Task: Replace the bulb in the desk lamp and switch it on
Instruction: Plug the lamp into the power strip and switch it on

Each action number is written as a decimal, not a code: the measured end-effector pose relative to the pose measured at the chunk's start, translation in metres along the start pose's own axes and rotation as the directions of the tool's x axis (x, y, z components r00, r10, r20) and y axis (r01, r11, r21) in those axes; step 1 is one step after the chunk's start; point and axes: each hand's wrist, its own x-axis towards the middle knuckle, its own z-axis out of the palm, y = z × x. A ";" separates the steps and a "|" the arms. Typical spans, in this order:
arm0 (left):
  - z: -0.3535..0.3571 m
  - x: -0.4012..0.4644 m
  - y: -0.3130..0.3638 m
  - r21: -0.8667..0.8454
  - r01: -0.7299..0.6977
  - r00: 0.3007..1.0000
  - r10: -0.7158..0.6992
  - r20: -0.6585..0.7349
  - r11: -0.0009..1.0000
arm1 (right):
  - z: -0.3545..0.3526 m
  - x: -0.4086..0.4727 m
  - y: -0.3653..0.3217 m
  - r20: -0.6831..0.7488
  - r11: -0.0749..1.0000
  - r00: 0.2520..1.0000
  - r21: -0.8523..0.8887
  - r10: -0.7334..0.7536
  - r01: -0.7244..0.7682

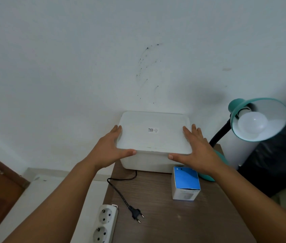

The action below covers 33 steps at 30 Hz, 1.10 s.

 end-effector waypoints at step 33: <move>0.043 -0.185 -0.135 -0.257 0.317 0.943 -0.275 0.188 0.913 | 0.178 -0.103 -0.049 0.250 0.994 0.965 -0.056 -0.079 0.096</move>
